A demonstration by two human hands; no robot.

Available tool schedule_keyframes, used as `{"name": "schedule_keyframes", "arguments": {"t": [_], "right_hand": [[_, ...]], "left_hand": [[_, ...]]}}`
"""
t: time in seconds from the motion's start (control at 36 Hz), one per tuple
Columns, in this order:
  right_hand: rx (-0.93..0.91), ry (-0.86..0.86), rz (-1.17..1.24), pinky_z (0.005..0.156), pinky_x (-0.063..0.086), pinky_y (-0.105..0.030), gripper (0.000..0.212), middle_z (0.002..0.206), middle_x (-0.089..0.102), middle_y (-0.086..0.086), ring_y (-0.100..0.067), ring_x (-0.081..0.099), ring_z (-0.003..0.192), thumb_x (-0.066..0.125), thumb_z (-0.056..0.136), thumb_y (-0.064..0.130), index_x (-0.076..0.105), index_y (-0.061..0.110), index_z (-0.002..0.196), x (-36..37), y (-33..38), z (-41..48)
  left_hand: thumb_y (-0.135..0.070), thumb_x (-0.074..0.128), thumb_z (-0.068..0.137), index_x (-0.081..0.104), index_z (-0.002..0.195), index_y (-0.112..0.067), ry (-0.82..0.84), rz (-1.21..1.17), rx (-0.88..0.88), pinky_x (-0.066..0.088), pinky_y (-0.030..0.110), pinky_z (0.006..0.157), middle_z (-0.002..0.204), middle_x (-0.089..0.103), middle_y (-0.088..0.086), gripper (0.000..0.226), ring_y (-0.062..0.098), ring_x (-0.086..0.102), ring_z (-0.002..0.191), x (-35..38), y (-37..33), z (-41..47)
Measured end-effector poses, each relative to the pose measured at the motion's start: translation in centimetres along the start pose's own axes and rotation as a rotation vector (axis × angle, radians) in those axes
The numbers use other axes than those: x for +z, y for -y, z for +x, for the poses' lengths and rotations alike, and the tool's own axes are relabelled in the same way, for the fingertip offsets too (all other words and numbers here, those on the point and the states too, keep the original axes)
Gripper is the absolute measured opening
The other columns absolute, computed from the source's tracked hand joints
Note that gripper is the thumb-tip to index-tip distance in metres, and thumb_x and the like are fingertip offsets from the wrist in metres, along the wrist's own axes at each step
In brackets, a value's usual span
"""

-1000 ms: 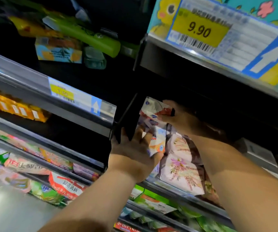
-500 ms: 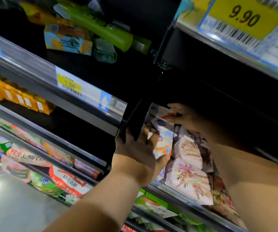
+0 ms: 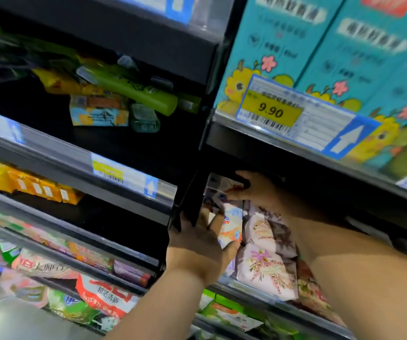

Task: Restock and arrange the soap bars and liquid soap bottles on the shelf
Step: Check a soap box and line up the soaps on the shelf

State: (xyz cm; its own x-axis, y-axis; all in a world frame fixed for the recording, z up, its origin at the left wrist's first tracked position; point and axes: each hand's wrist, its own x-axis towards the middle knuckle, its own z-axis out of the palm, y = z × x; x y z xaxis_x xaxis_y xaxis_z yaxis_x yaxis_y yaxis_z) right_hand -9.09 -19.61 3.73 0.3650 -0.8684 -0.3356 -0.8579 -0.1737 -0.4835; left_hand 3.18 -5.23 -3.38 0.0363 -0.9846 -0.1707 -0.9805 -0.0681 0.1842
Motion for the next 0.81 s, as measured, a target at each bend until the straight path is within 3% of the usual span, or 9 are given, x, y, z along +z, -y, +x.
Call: {"name": "schedule_keyframes", "arguments": {"t": [0.08,0.19,0.31,0.39,0.47,0.53,0.61,0.67,0.81], "right_hand": [[-0.024,-0.046,0.133,0.086,0.043,-0.019,0.035,0.131,0.058,-0.01,-0.024,0.055,0.123,0.054,0.101,0.019,0.053,0.009,0.134,-1.0,1.1,-2.2],[-0.042,-0.117,0.206,0.072,0.04,0.0,0.029,0.113,0.062,0.005,0.011,0.059,0.08,0.05,0.102,0.019,0.047,0.02,0.131,-2.3,0.7,-5.0],[0.064,-0.169,0.146,0.083,0.042,-0.014,0.06,0.129,0.059,-0.003,-0.013,0.057,0.113,0.062,0.089,0.05,0.053,0.017,0.137,-3.1,-1.6,-9.6],[0.152,-0.236,0.029,0.097,0.044,-0.028,0.081,0.133,0.06,0.005,-0.016,0.058,0.117,0.054,0.067,0.085,0.06,0.035,0.13,-3.1,-4.3,-13.5],[0.291,-0.237,-0.239,0.085,0.043,-0.025,0.07,0.126,0.067,0.001,-0.016,0.062,0.112,0.04,0.081,0.082,0.059,0.038,0.132,-3.2,-6.2,-17.9],[0.255,-0.305,-0.229,0.07,0.041,-0.022,0.059,0.104,0.074,0.004,-0.006,0.066,0.097,0.047,0.086,0.073,0.059,0.037,0.132,-2.9,-7.7,-20.2],[0.245,-0.397,-0.282,0.097,0.038,-0.033,0.063,0.129,0.064,0.005,-0.019,0.053,0.122,0.047,0.084,0.078,0.06,0.037,0.13,-2.4,-10.8,-22.9],[0.294,-0.415,-0.302,0.11,0.029,-0.044,0.064,0.148,0.048,0.009,-0.022,0.038,0.136,0.044,0.082,0.078,0.056,0.042,0.133,-2.4,-13.1,-24.3],[0.321,-0.457,-0.256,0.109,0.034,-0.05,0.075,0.146,0.049,0.012,-0.019,0.039,0.136,0.034,0.075,0.088,0.057,0.043,0.131,-3.4,-17.6,-27.1]], "left_hand": [[-0.076,0.013,0.092,-0.012,0.155,-0.038,-0.01,0.009,-0.001,0.026,0.055,0.112,0.167,-0.001,-0.001,0.077,0.042,0.012,0.147,-0.3,0.0,-0.2],[-0.075,0.013,0.093,-0.009,0.155,-0.039,0.043,-0.012,-0.013,0.022,0.056,0.114,0.167,0.0,-0.003,0.075,0.04,0.011,0.148,-0.8,0.0,-0.3],[-0.073,0.014,0.095,0.0,0.155,-0.041,0.109,-0.091,-0.011,0.02,0.058,0.115,0.167,0.0,-0.006,0.069,0.039,0.006,0.15,-1.4,0.1,-0.3],[-0.068,0.021,0.097,0.006,0.153,-0.045,0.143,-0.122,0.006,0.014,0.063,0.116,0.165,-0.003,-0.011,0.062,0.038,-0.003,0.151,-1.8,0.6,-0.4],[-0.063,0.026,0.1,0.023,0.149,-0.042,0.14,-0.242,-0.044,0.006,0.066,0.117,0.163,0.011,-0.007,0.054,0.033,-0.002,0.152,-2.6,0.2,-0.6],[-0.059,0.034,0.099,0.044,0.136,-0.031,0.007,-0.205,-0.061,0.013,0.066,0.116,0.148,0.036,0.004,0.047,0.033,0.02,0.147,-2.5,-0.9,-0.8],[-0.053,0.047,0.096,0.06,0.125,-0.017,-0.31,-0.128,0.064,0.034,0.062,0.107,0.119,0.058,0.01,0.048,0.034,0.051,0.118,-2.6,-4.0,-1.2],[-0.057,0.035,0.098,0.052,0.136,-0.023,-0.256,-0.065,0.133,0.035,0.051,0.108,0.126,0.057,0.007,0.053,0.031,0.049,0.119,-3.4,-6.9,-2.1],[-0.059,0.03,0.097,0.034,0.15,-0.032,-0.204,-0.04,0.308,0.027,0.042,0.112,0.154,0.038,0.001,0.059,0.029,0.038,0.135,-4.0,-12.7,-3.4]]}}
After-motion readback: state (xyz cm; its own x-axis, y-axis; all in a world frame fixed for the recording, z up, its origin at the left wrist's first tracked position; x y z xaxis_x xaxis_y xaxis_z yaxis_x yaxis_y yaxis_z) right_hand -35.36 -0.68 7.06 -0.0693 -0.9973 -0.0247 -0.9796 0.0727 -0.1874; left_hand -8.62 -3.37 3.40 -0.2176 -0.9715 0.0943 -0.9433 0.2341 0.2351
